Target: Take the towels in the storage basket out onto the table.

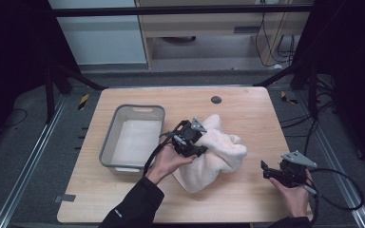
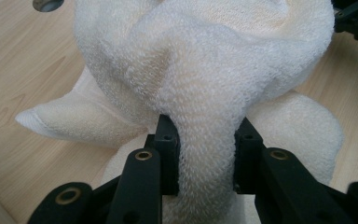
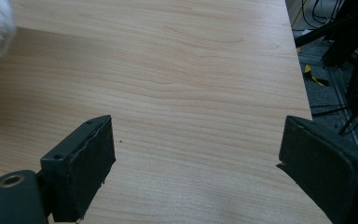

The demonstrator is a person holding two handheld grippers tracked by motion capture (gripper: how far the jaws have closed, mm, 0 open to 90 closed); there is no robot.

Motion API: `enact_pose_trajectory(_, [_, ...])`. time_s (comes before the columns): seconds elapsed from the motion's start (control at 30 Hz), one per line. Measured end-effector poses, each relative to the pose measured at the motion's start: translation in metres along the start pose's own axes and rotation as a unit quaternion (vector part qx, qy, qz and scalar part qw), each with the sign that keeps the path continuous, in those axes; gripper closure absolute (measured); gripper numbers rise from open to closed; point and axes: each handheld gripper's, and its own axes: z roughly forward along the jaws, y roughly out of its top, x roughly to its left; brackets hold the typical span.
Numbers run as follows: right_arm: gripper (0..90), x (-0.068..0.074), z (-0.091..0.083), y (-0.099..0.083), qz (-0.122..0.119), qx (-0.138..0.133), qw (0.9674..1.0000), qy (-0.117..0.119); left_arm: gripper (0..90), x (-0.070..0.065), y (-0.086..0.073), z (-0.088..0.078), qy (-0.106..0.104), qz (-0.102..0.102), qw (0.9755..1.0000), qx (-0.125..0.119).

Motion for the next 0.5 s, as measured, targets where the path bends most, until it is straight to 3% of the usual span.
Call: enact_pose_trajectory(0.5, [11.3,-0.001,0.0,-0.001,0.0,-0.003,1.0,0.004,61.8,0.005,-0.014,0.033,0.017,-0.003,0.9996,0.021])
